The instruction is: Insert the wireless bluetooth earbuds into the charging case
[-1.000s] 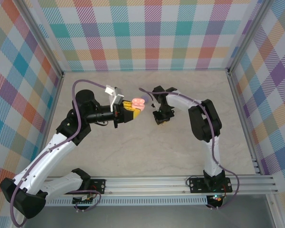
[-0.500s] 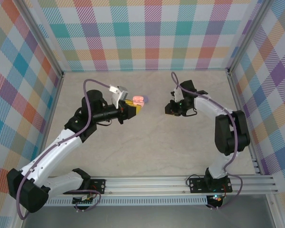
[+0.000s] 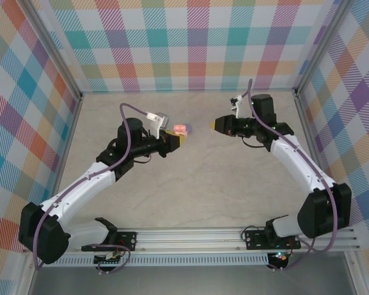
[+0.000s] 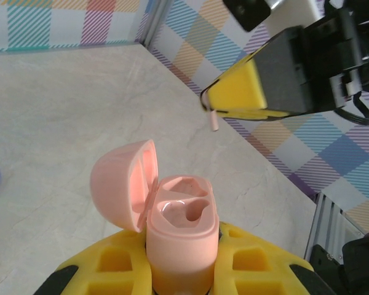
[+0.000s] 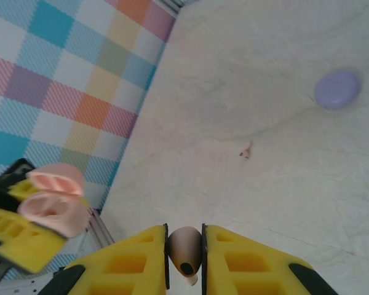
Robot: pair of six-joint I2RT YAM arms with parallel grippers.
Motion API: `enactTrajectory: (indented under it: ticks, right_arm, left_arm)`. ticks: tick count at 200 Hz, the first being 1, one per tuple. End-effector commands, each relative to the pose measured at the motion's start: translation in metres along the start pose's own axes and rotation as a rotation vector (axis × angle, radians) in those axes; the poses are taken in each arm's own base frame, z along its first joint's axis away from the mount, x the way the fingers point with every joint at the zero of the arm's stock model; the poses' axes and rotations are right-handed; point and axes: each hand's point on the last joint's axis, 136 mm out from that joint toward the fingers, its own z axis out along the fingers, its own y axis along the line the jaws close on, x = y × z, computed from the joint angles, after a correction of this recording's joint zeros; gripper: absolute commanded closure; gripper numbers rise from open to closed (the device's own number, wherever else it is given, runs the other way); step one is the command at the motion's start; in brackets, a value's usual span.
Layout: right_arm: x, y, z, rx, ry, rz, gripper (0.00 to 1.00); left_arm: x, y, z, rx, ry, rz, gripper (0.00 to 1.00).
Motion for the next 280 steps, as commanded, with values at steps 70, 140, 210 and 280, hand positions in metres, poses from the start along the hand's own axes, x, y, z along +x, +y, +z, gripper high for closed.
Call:
enactTrajectory:
  ticks: [70,140,210,280]
  right_arm:
    - [-0.009,0.116,-0.032,-0.226,-0.159,-0.274,0.8]
    - [-0.002,0.141,-0.018,-0.225,-0.203,-0.37,0.81]
    - [-0.001,0.145,-0.009,-0.204,-0.211,-0.387,0.8]
    - [0.002,0.145,-0.002,-0.194,-0.204,-0.393,0.8]
  left_arm:
    - [-0.025,-0.052,-0.007,0.227,-0.146,0.186,0.99]
    - [-0.032,-0.073,-0.011,0.279,-0.168,0.235,1.0]
    - [-0.036,-0.079,-0.014,0.291,-0.164,0.22,1.0]
    - [-0.041,-0.08,-0.017,0.281,-0.178,0.193,1.0]
